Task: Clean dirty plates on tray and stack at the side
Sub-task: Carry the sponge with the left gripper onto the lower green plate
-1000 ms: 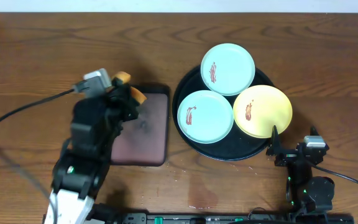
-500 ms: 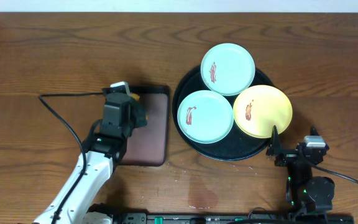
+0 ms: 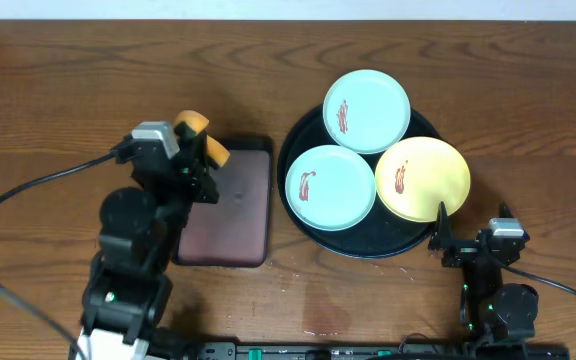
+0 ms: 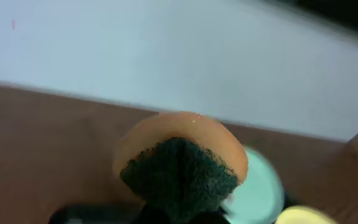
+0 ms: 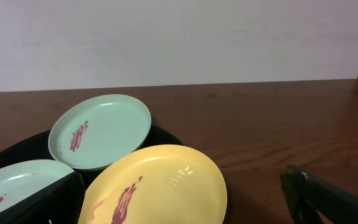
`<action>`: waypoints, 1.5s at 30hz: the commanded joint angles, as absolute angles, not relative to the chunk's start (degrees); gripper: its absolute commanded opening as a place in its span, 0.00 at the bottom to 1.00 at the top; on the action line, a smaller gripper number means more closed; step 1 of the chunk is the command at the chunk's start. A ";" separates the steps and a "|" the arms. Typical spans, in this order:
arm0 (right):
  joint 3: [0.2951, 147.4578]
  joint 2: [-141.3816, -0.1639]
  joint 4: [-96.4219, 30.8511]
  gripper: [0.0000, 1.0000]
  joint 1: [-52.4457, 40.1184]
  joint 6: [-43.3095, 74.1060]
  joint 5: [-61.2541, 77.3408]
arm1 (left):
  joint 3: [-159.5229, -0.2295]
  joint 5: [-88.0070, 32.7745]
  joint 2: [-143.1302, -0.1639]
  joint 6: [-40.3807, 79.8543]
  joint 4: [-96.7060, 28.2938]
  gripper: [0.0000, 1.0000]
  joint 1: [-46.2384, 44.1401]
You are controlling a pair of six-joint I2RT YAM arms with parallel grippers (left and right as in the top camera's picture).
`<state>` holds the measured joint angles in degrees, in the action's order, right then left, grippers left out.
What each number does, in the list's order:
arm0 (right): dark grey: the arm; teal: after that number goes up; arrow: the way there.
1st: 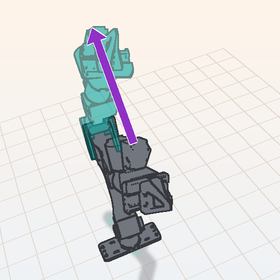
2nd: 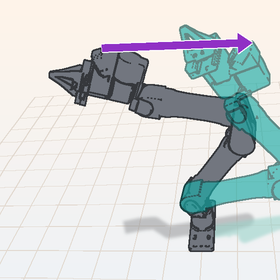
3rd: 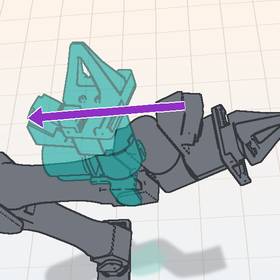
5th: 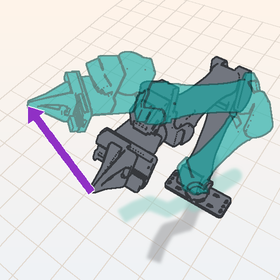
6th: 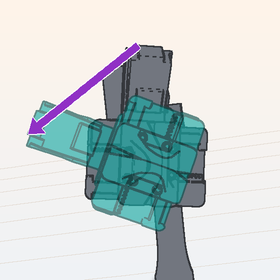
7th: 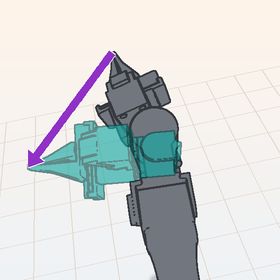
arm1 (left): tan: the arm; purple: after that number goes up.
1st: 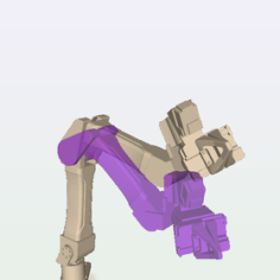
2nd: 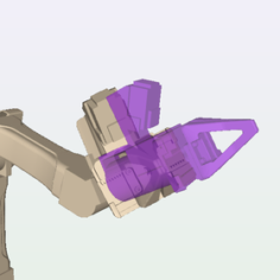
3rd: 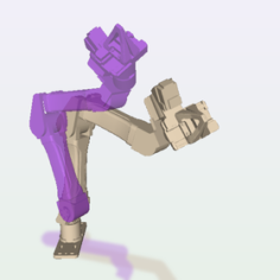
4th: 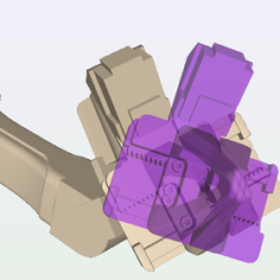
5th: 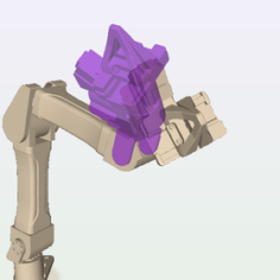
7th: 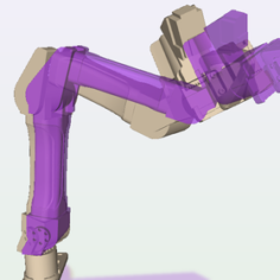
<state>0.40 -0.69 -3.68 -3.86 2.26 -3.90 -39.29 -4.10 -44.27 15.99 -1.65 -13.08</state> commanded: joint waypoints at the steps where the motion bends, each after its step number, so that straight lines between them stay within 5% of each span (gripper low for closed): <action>1: 0.32 -0.38 -3.90 0.99 -3.42 1.45 -4.45 | -33.76 0.97 -53.60 14.59 -3.03 0.08 -13.21; 7: 0.32 -0.38 -3.90 0.99 -3.42 1.45 -4.47 | -35.27 -2.48 -65.30 14.59 -2.74 0.07 -13.23; 14: 0.32 -0.38 -3.90 0.99 -3.42 1.45 -4.47 | -42.37 -7.84 -51.94 11.77 -2.09 0.07 -13.37; 20: 0.32 -0.38 -3.88 0.99 -3.42 1.45 -4.45 | -41.67 3.73 -46.13 8.14 -7.62 0.07 -13.37; 30: 0.32 -0.38 -3.88 0.99 -3.42 1.45 -4.47 | -38.70 0.32 -70.91 9.21 -9.58 0.08 -13.47; 45: 0.32 -0.38 -3.88 0.99 -3.42 1.45 -4.47 | -48.60 -3.40 -49.93 15.03 -5.02 0.07 -27.88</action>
